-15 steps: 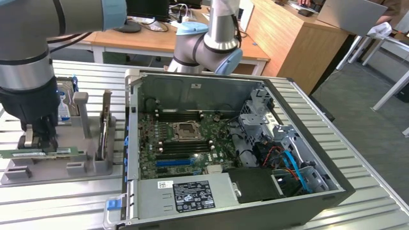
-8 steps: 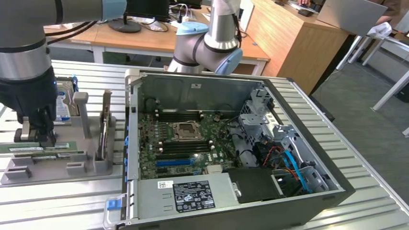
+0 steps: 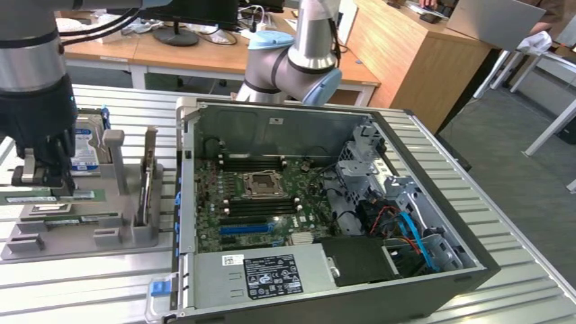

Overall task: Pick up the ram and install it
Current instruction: 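Pick up the ram and move it above insertion slot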

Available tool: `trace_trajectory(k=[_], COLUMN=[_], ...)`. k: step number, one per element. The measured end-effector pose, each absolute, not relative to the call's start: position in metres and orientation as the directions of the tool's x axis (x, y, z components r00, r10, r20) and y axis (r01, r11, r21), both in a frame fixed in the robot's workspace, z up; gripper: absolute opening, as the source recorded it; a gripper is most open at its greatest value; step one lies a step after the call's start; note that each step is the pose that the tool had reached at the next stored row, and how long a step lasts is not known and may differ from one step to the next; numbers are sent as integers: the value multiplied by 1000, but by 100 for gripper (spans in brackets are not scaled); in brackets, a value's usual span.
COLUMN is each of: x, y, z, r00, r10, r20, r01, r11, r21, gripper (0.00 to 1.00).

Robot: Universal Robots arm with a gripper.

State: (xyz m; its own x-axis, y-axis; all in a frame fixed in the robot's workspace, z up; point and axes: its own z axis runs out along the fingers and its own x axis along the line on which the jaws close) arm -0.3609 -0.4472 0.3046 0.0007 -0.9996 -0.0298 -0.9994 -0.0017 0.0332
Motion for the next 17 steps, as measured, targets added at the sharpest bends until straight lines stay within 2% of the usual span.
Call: trace_trajectory(k=[17], x=[-361], y=[-447], z=[351], r00=[1], r10=[-1000], r20=[-29], r01=[-999], r11=[-2], r21=[33], gripper=[11])
